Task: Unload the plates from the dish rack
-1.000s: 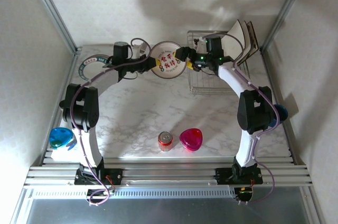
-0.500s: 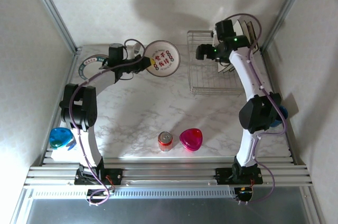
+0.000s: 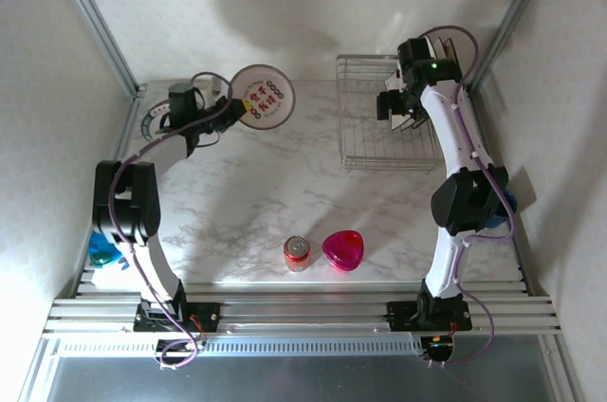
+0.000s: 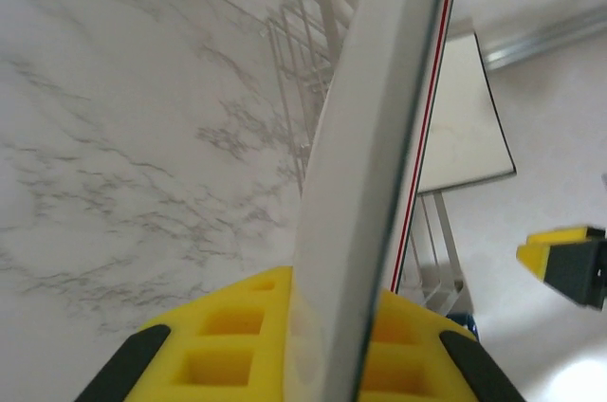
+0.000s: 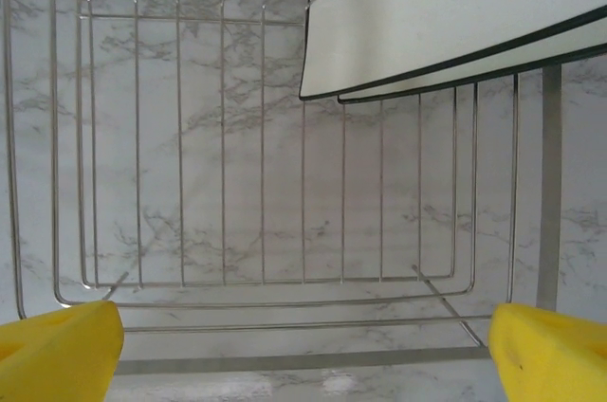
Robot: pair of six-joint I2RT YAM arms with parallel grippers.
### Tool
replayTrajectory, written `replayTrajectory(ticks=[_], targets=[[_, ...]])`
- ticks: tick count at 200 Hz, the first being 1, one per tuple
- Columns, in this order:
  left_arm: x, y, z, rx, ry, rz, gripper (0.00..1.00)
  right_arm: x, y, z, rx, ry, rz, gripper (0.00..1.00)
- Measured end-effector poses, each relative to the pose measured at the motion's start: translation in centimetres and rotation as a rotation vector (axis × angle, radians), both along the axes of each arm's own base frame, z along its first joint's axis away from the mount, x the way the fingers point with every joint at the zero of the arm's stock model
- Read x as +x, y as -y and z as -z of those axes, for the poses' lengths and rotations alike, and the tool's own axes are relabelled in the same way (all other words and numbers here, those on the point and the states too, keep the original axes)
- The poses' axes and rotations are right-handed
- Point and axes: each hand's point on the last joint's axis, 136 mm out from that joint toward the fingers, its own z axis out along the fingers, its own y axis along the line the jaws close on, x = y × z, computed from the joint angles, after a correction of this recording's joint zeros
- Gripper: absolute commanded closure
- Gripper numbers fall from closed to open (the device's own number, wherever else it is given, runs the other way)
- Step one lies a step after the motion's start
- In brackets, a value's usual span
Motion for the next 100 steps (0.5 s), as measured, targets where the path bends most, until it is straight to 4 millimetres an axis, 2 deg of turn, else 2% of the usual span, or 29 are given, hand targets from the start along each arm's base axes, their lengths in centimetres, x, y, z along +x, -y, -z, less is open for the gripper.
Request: replayTrajectory(ticks=[10,35,61,77,100], targets=[[0.0,-1.8,-0.2,-0.011,0.004,-0.069,1.0,0.0,0.0,0.0,-0.003,-0.002,-0.005,0.01],[-0.5,-7.9,-0.1,-0.069,0.0,-0.3,1.0,0.0,0.0,0.0,-0.004,-0.002,-0.012,0.01],[-1.3,-14.0,1.2,-0.134,-0.021,-0.534,1.0,0.0,-0.1,0.3,0.0,-0.005,-0.018,0.01],[-1.8,-16.2,2.3,-0.163,-0.042,-0.642,1.0,0.0,-0.2,0.5,0.002,-0.01,-0.019,0.01],[-2.6,-18.0,3.6,-0.199,-0.066,-0.751,1.0,0.1,-0.2,0.4,0.004,-0.005,-0.02,0.01]])
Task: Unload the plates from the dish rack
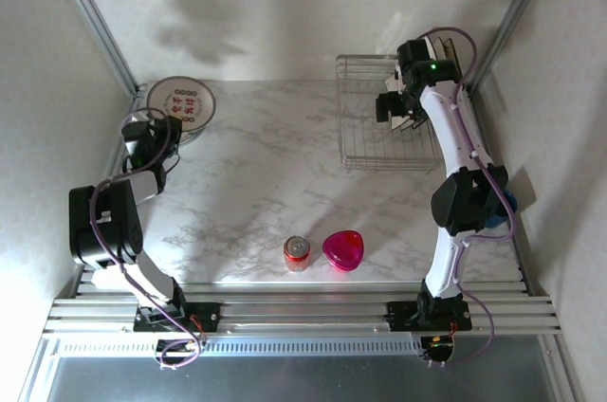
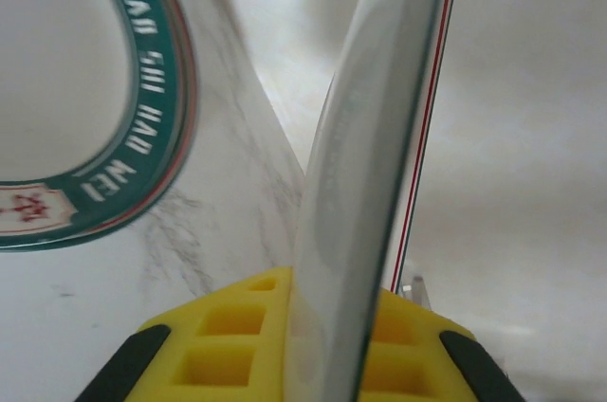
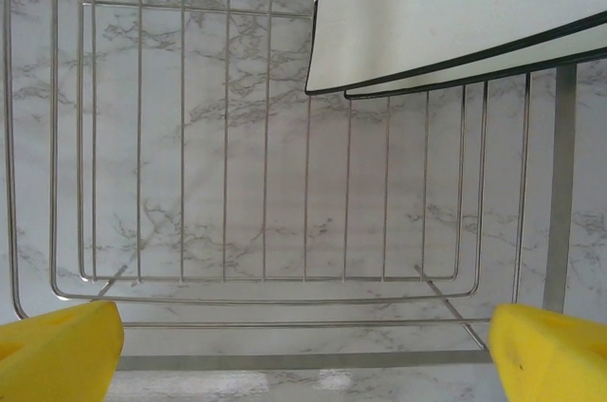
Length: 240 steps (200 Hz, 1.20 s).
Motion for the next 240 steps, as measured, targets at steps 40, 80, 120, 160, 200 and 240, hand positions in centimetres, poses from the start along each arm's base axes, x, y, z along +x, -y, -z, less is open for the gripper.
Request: replayTrajectory(ticks=[40,80,120,160,200,240], targets=[[-0.2,-2.6,0.1,-0.056,0.025,-0.125,1.0,0.1,-0.3,0.0,0.017,0.003,-0.008,0.01],[0.2,-4.2,2.0,-0.091,0.012,-0.192,1.0,0.2,-0.4,0.4,0.019,-0.006,-0.01,0.01],[0.3,-4.4,5.6,-0.109,-0.058,-0.21,1.0,0.5,-0.5,1.2,0.015,-0.022,-0.013,0.01],[1.1,-4.8,6.7,-0.111,-0.078,-0.213,1.0,0.7,-0.6,2.3,0.011,-0.047,-0.017,0.01],[2.4,-5.3,6.4,-0.099,-0.063,-0.217,1.0,0.8,-0.6,2.8,0.01,-0.056,-0.017,0.01],[2.4,-5.6,8.4,-0.093,-0.112,-0.231,1.0,0.9,-0.7,2.7,0.009,-0.054,-0.019,0.01]])
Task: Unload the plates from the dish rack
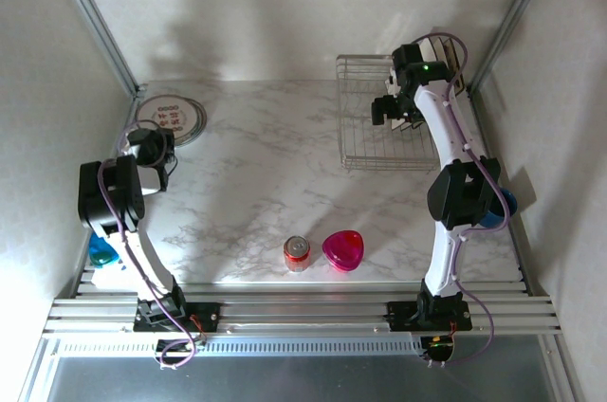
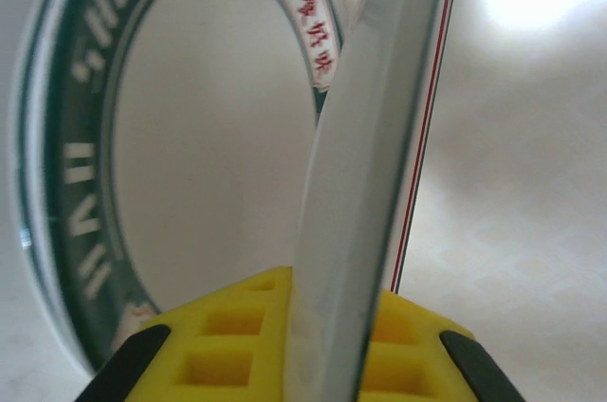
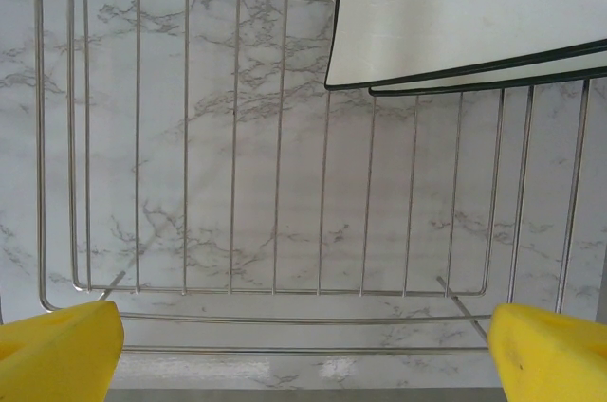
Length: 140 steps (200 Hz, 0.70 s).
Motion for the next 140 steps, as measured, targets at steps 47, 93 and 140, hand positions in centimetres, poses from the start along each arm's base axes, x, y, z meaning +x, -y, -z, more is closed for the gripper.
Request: replayTrajectory(ticks=[47,93,140], targets=[[0.6,-0.2,-0.2,0.018,-0.021,0.006,1.0,0.0,-0.2,0.0,-0.001,-0.001,-0.007,0.01],[0.9,-0.5,0.1,0.043,-0.072,0.01,1.0,0.0,-0.2,-0.2,-0.003,0.005,-0.008,0.01],[0.7,-0.7,0.8,0.068,-0.118,0.012,1.0,0.1,-0.3,-0.5,-0.001,0.013,-0.009,0.01]])
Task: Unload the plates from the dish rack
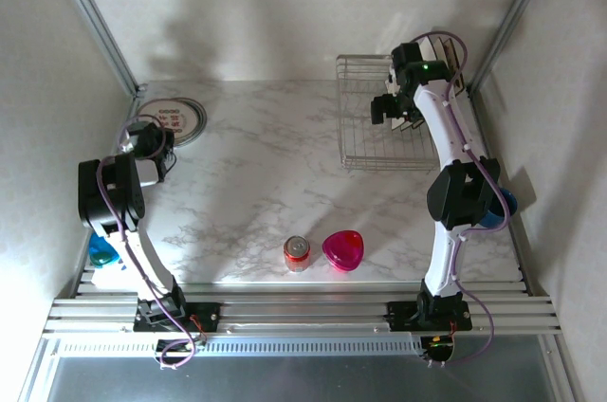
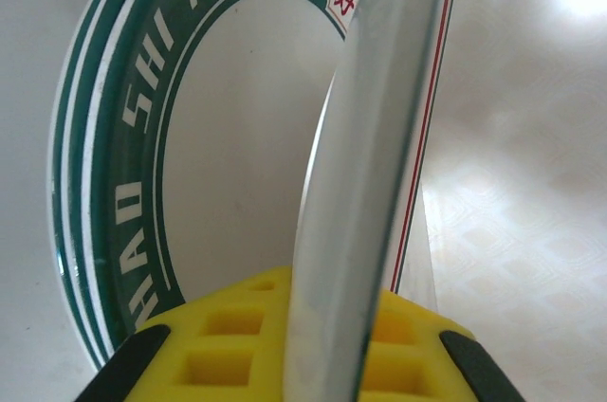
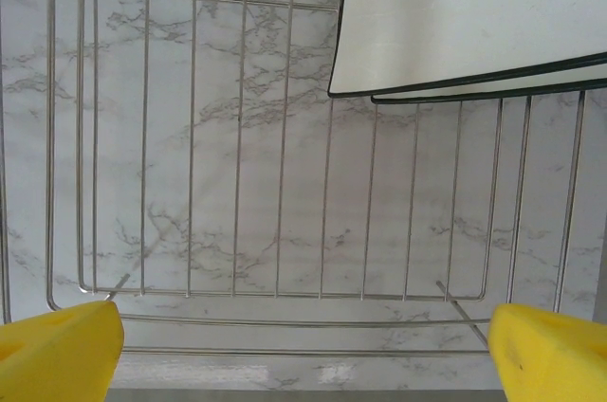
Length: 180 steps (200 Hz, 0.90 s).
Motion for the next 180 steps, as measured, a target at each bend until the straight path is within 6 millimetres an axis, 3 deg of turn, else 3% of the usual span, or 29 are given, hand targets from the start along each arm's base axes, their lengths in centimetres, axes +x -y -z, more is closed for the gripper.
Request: replayTrajectory(ticks=[18,48,95,180], targets=[[0.0,0.0,0.1,0.004,-0.009,0.003,0.95,0.0,-0.2,-0.1,0.001,0.003,-0.004,0.01],[0.2,0.0,-0.1,0.018,-0.011,0.012,0.73,0.1,-0.5,-0.2,0.001,0.007,-0.01,0.01],[0.8,-0.2,-1.3,0.07,-0.009,0.038,0.5,0.1,-0.6,-0.2,0.0,0.007,-0.014,0.01],[-0.2,-0.4,-1.3,0.191,-0.12,0.084,0.33,0.2,-0.8,0.0,0.0,0.004,-0.018,0.01]])
